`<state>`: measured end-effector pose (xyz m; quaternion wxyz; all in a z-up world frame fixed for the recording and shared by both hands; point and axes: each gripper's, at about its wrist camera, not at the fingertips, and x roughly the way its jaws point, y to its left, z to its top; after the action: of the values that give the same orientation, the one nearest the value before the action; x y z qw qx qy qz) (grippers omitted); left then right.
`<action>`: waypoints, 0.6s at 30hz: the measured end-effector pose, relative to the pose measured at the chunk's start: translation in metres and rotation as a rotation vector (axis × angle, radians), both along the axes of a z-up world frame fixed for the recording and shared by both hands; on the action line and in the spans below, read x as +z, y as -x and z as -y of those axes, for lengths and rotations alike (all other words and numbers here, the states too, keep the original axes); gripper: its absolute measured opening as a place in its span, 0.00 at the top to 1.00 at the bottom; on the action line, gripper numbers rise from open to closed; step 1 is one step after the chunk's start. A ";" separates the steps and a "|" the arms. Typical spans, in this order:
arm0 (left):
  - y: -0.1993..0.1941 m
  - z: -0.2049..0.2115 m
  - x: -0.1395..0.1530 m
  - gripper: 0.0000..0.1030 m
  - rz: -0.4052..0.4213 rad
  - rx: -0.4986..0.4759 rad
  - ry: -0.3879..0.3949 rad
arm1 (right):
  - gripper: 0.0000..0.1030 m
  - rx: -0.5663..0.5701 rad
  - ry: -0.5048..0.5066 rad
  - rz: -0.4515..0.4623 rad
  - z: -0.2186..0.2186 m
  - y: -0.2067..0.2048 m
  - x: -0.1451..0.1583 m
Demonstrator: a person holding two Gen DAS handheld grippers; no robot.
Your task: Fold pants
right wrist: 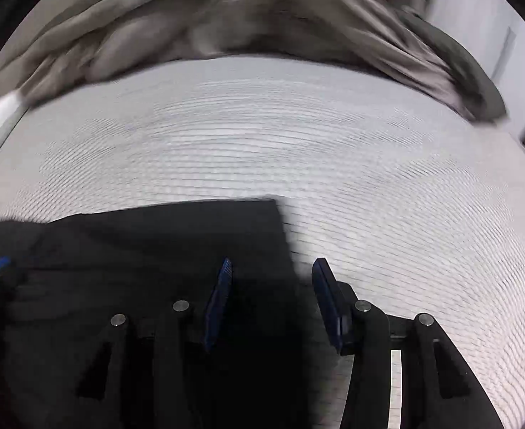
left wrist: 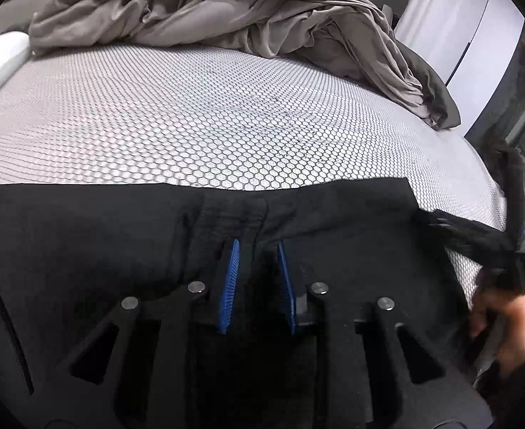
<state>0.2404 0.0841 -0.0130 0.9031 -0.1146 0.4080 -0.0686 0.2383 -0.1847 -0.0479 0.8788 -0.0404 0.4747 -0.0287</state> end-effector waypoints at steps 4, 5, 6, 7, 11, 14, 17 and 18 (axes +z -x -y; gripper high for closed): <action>0.031 0.008 0.023 0.76 0.053 -0.035 -0.007 | 0.54 0.046 -0.122 0.035 0.033 0.035 0.027; 0.037 0.012 0.025 0.71 0.057 -0.060 -0.004 | 0.54 0.073 -0.122 0.049 0.035 0.049 0.032; 0.039 0.021 0.024 0.69 0.054 -0.086 -0.012 | 0.54 0.128 -0.124 0.058 0.035 0.070 0.033; 0.039 0.031 0.020 0.69 0.042 -0.111 -0.025 | 0.54 0.185 -0.135 0.056 0.021 0.074 0.034; 0.038 0.044 -0.008 0.69 -0.008 -0.140 -0.082 | 0.54 0.389 -0.165 -0.019 -0.047 0.076 0.012; 0.052 0.032 -0.004 0.72 -0.001 -0.160 -0.078 | 0.53 0.436 -0.002 -0.037 -0.062 0.082 -0.004; 0.074 0.019 0.004 0.72 0.023 -0.120 -0.104 | 0.43 0.287 0.025 -0.058 -0.012 0.077 -0.003; 0.079 0.018 0.007 0.72 0.029 -0.102 -0.111 | 0.43 0.208 0.016 -0.052 0.011 0.076 0.000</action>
<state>0.1613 0.0661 -0.0064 0.9093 -0.0423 0.4033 -0.0935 0.1620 -0.1961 -0.0477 0.8640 -0.0973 0.4903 0.0601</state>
